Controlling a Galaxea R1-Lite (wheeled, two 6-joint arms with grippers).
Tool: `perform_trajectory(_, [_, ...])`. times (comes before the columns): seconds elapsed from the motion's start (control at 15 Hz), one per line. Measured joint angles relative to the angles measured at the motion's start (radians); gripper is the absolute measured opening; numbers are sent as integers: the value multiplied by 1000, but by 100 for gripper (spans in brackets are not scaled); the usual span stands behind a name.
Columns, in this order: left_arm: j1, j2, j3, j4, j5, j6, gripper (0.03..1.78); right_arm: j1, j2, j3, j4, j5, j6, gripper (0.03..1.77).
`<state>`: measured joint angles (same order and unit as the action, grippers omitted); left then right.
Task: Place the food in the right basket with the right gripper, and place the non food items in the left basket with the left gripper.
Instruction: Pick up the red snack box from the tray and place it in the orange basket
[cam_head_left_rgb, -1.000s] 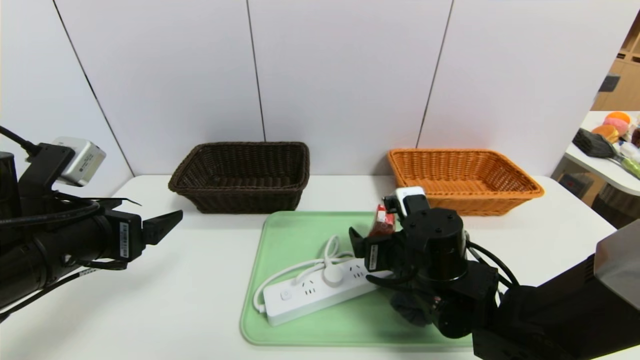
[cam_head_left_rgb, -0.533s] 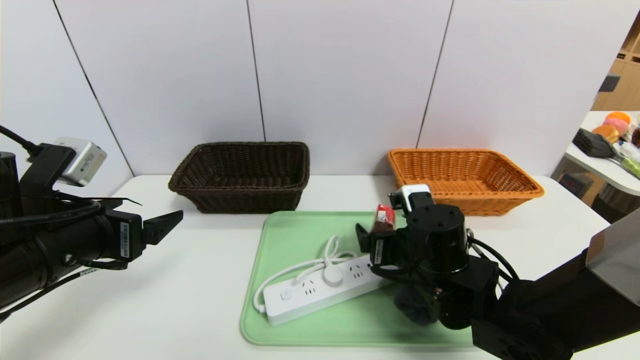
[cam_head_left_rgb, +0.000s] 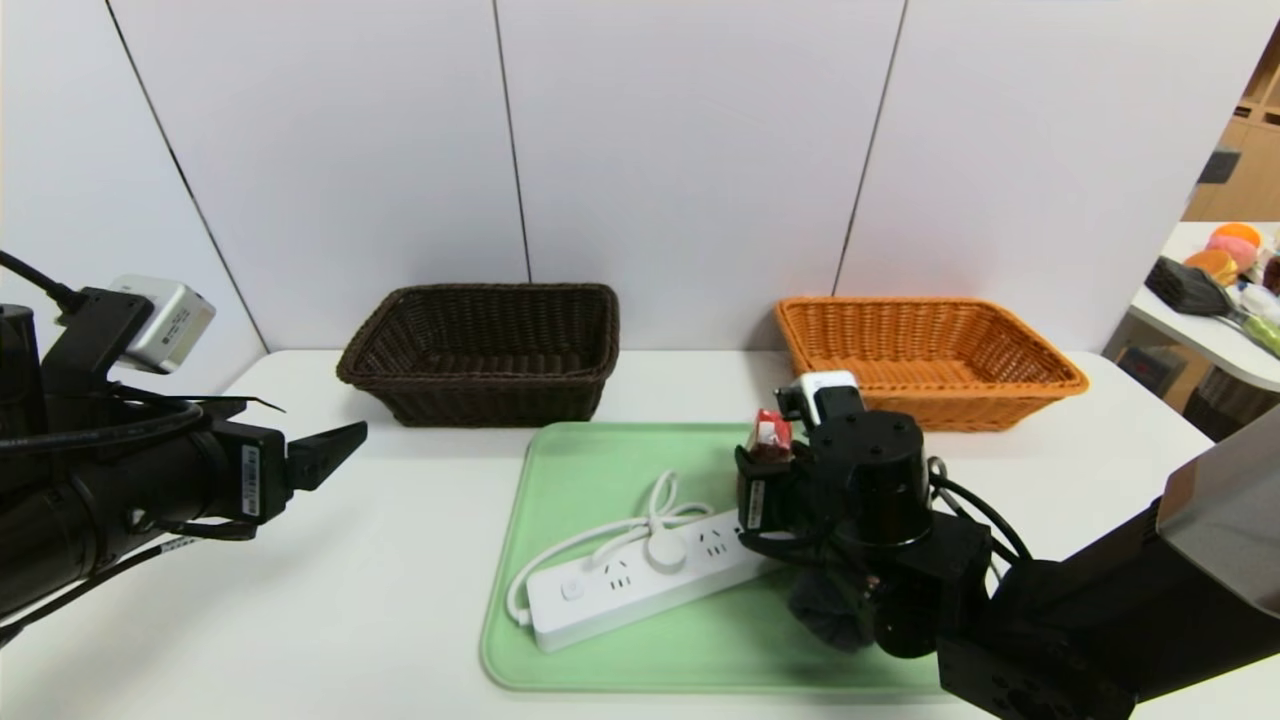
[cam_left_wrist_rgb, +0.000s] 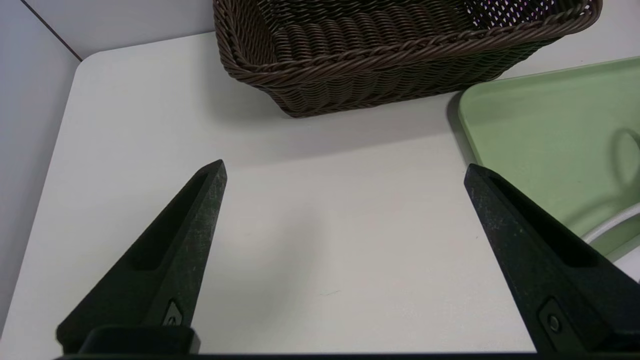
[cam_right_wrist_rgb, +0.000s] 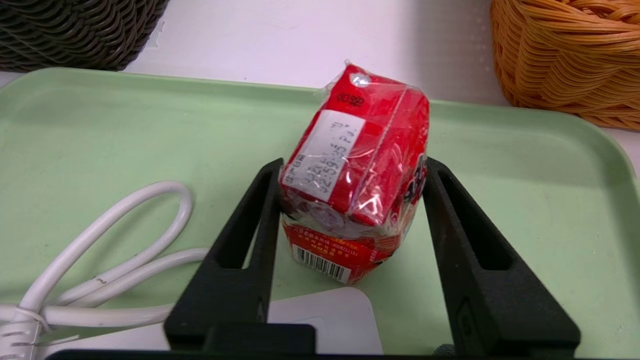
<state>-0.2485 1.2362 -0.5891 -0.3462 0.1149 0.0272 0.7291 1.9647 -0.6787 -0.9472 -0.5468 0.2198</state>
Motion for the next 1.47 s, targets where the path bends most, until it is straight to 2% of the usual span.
perform_trajectory(0.07, [0, 0, 0, 0, 0, 0, 169, 1, 0, 0, -2, 1, 0, 77])
perform_trajectory(0.13, [0, 0, 1, 0, 1, 0, 169, 4, 1, 0, -7, 5, 1, 43])
perform_trajectory(0.2, [0, 0, 4, 0, 0, 0, 169, 12, 1, -3, -20, 7, 1, 28])
perform_trajectory(0.4, [0, -2, 8, 0, 1, 0, 169, 37, 5, -5, -39, 11, 1, 28])
perform_trajectory(0.87, [0, -4, 9, 0, 3, 3, 169, 40, -32, -3, -40, 12, 11, 28])
perform_trajectory(1.13, [0, -4, 17, 0, 4, 4, 169, 41, -133, -33, -22, 17, -30, 28])
perform_trajectory(1.33, [-1, -4, 21, 0, 4, 4, 169, 29, -248, -94, 72, 63, -62, 28])
perform_trajectory(1.47, [-1, -6, 27, 0, 4, 4, 169, -26, -329, -169, 223, 137, -63, 28])
